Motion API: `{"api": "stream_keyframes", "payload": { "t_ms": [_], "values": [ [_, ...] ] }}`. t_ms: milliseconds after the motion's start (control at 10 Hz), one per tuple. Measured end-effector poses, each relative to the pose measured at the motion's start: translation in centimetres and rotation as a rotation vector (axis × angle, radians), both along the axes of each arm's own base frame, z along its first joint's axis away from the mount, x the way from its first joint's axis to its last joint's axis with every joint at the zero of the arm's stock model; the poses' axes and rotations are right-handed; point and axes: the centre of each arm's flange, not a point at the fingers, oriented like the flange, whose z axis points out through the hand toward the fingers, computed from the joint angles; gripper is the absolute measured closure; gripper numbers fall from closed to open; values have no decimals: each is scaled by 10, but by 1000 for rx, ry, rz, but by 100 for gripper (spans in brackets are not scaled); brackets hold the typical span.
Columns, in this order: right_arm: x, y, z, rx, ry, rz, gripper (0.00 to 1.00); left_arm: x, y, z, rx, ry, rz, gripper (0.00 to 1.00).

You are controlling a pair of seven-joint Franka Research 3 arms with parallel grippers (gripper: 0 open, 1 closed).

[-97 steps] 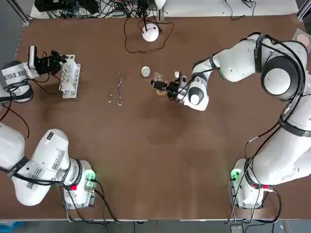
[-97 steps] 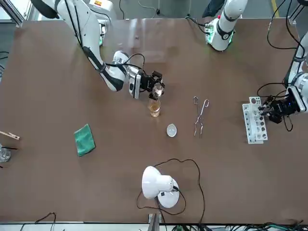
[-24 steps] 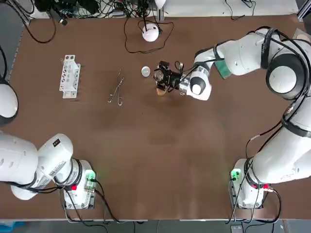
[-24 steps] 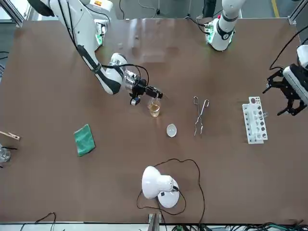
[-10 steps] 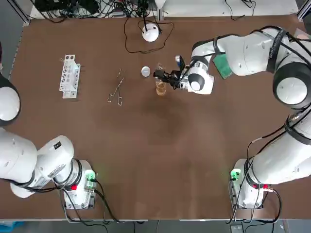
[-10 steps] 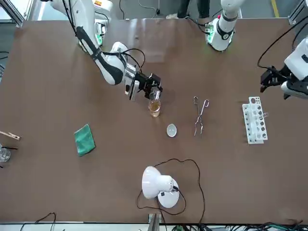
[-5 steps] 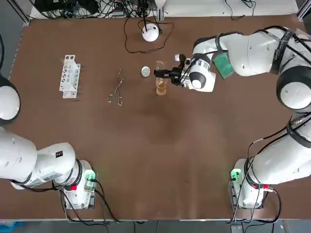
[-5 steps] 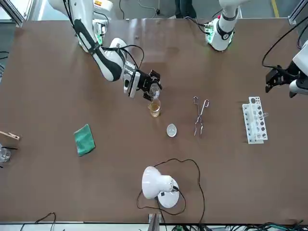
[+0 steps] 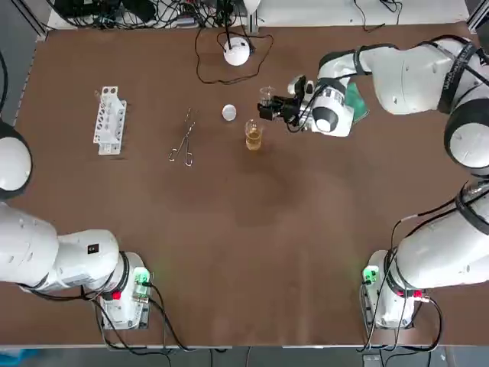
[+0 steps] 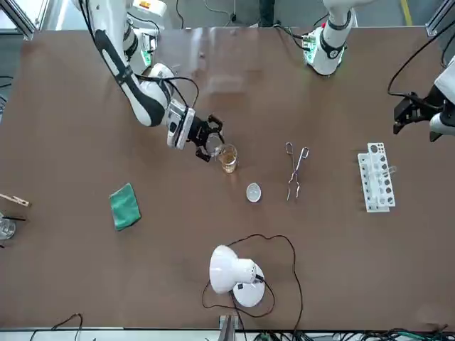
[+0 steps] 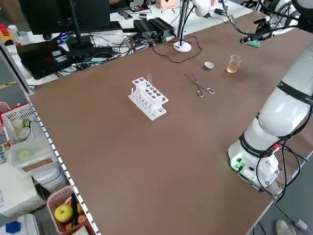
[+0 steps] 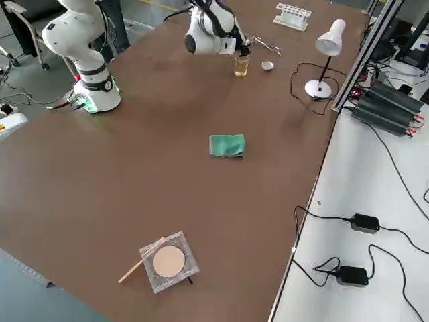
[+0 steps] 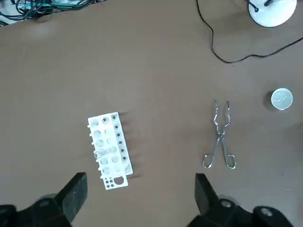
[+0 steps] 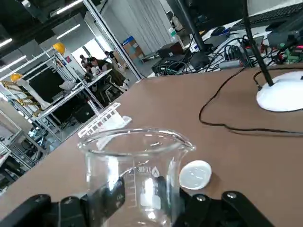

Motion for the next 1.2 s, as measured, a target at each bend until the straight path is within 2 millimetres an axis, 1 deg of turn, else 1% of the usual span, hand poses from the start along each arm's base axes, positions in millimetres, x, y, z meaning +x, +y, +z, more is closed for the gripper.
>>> {"api": "stream_keyframes", "payload": {
  "t_ms": [200,300,500,600,800,1000,1200],
  "values": [
    [14,-33,-9,-39,-79,52,62,2,2,-4,-1,9,3,0],
    [20,-56,-15,-55,-116,74,62,5,5,-9,-2,19,7,0],
    [24,-103,-31,-70,-169,135,62,4,6,-14,-5,50,43,0],
    [25,-129,-38,-74,-191,168,62,3,6,-11,-8,53,89,0],
    [29,-187,-47,-85,-238,241,62,1,6,4,-13,33,129,0],
    [33,-248,-50,-107,-276,297,62,0,10,3,-12,48,141,0],
    [25,-300,-58,-128,-284,360,62,2,19,0,-13,56,158,0]
  ]
}}
